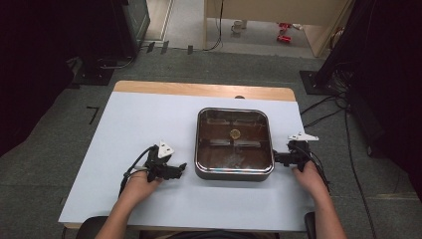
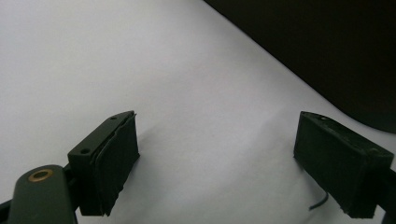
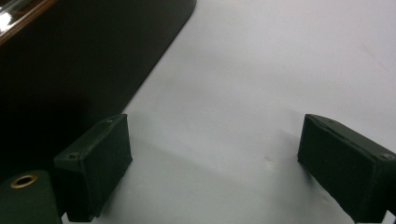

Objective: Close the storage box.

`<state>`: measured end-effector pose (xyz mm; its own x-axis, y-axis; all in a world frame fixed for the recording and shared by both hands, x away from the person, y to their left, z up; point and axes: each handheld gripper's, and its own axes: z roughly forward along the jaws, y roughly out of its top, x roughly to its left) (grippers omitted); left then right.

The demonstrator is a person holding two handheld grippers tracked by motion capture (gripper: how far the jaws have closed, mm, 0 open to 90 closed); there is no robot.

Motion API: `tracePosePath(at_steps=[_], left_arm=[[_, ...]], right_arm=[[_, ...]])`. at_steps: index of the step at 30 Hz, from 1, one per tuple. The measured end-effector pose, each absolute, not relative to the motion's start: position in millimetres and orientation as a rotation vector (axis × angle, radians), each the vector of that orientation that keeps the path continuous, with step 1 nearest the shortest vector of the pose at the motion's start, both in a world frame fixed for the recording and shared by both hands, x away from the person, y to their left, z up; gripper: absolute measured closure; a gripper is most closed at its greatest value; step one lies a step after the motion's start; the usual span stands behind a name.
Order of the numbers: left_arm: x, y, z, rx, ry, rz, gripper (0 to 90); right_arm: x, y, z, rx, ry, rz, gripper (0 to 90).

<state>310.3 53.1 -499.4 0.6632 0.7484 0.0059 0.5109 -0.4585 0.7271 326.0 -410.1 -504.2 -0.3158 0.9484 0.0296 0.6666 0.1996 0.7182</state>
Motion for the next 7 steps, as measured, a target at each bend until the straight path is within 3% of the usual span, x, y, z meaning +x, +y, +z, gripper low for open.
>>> tracePosePath(at_steps=[7], left_arm=[[309.6, 52.6, -499.4, 2.158, 0.977, 0.432, 13.5]], right_arm=[[326.0, -410.0, -504.1, 1.504, 2.059, 0.898, 9.1]])
